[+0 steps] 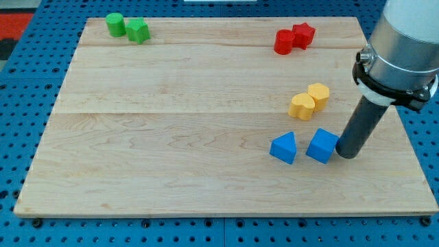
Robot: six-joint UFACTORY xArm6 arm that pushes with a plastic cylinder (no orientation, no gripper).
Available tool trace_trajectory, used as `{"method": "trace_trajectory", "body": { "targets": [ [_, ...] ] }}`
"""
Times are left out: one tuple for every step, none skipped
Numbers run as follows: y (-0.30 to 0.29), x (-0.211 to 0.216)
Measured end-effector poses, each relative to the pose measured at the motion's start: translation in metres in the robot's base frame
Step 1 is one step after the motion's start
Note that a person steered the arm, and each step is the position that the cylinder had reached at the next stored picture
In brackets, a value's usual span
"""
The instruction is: Move the blue triangle towards the red circle
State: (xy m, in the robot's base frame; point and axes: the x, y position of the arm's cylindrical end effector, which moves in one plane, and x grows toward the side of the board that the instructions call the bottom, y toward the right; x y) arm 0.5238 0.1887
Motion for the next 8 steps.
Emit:
{"method": "trace_trajectory", "body": {
  "targets": [
    [-0.070,0.001],
    [-0.203,0.001],
    [-0.212,0.000],
    [-0.203,0.018],
    [-0.224,0.021],
    [-0.271,0.003],
    [-0.323,0.005],
    [-0.374,0.011]
  ]
}}
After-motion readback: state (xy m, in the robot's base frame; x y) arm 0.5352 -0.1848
